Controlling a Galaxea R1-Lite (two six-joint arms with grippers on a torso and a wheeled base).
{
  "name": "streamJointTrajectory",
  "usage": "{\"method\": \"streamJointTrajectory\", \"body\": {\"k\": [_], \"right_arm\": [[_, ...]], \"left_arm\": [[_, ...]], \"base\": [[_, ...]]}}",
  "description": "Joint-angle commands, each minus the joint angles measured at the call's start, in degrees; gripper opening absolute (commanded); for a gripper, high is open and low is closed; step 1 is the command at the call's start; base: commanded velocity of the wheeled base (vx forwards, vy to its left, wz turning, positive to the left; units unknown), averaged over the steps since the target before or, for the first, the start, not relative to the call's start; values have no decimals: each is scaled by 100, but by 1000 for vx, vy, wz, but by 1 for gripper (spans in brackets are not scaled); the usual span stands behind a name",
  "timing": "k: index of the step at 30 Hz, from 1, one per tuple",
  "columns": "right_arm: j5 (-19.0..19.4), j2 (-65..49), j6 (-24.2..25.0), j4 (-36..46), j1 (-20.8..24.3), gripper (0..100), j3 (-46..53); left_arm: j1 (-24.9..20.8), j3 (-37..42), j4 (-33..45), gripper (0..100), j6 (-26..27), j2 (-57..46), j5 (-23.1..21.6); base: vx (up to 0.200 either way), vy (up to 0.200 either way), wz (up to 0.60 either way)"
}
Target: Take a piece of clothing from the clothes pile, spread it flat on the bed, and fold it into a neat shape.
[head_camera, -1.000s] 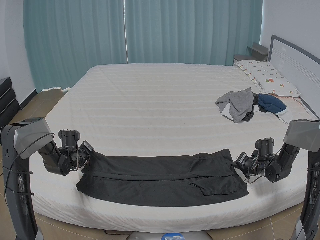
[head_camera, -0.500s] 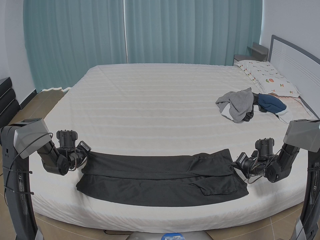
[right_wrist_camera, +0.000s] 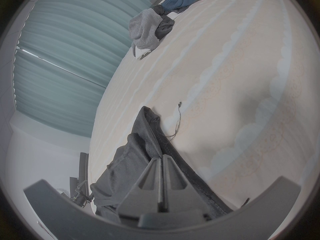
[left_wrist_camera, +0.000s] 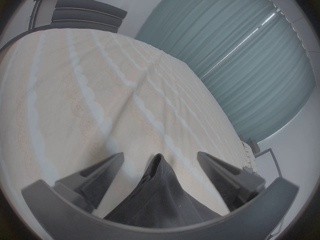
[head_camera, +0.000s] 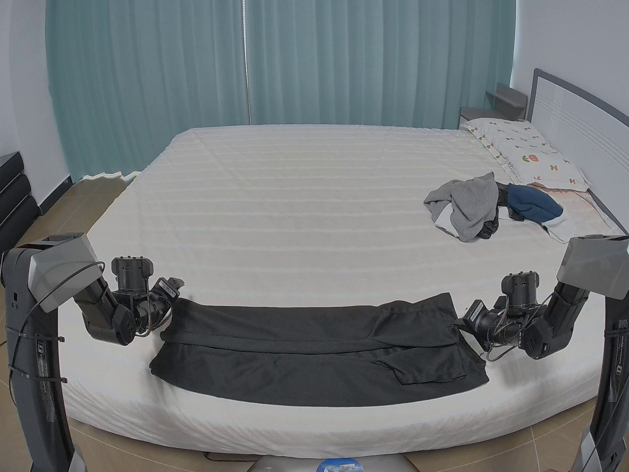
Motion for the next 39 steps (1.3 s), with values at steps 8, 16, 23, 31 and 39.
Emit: {"method": "streamJointTrajectory", "body": {"k": [8,16,23,31,39], "right_arm": [[12,-280,14,-8,4,100,115],[30,-447,49,-8,-155,100,159],[21,-439,146,-8,-128,100,159],[21,-404,146,-8,-120,100,150],[21,-404,146,-8,-93,100,150]], "left_arm": [[73,480,-11,100,-20,-521,-172],[47,998,-11,100,-28,-802,-497],[21,1113,-11,100,-11,-794,-506],[-67,1121,-2,100,24,-723,-497],[-190,1033,-2,100,33,-583,-497]], "base": [[0,0,0],[0,0,0],[-171,0,0],[0,0,0],[0,0,0]]}}
